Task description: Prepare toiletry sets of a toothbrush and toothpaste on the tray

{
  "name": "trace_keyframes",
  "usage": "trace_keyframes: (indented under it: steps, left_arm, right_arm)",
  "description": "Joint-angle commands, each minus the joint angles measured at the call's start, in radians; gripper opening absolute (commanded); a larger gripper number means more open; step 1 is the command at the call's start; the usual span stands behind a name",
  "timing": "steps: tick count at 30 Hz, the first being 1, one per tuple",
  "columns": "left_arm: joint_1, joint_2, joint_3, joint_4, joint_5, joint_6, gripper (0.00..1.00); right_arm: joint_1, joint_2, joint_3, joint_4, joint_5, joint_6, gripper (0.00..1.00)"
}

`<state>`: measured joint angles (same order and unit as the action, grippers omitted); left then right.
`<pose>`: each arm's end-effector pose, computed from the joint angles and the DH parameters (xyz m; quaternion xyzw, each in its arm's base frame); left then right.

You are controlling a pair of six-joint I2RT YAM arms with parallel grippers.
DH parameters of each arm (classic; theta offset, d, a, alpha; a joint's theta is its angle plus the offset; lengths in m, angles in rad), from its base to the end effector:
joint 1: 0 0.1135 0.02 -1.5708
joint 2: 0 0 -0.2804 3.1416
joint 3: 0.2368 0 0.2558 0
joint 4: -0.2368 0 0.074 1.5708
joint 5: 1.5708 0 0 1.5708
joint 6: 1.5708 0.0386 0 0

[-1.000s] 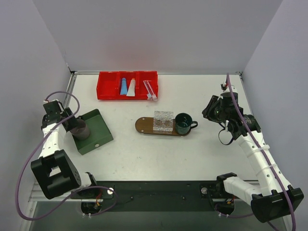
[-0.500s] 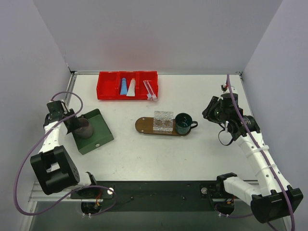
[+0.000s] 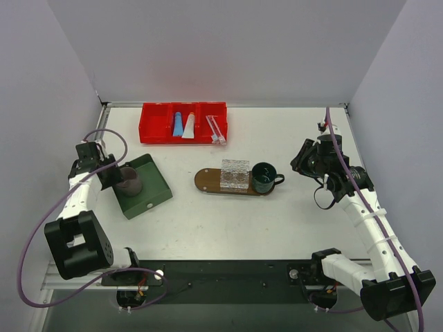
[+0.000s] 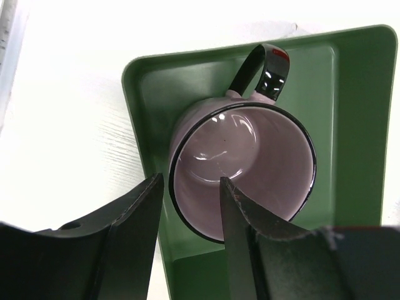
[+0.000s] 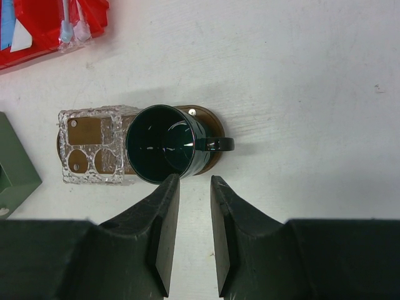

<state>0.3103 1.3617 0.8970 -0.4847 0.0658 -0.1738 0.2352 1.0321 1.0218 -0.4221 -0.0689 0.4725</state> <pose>0.2641 0.0820 0.2385 -0.2183 0.9263 -0.0104 0.3070 0.2207 0.0556 0.3645 0.0812 0.8381 0.2139 0.4952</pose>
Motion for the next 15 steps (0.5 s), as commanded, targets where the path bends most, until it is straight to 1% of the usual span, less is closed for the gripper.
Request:
trace_keyframes:
  steps: [1,9,15]
  left_arm:
    - [-0.002,-0.041,0.071,0.026,-0.050,0.031,0.51]
    - [0.000,0.027,0.112,0.018,0.005,0.063,0.52]
    - [-0.005,0.096,0.148,-0.021,-0.011,0.066,0.52]
  right_arm:
    - [-0.008,0.005,-0.006,0.022,-0.011,0.008,0.23]
    - [-0.010,0.017,-0.003,0.022,-0.019,0.008,0.23]
    - [-0.010,0.025,-0.005,0.023,-0.031,0.020,0.23]
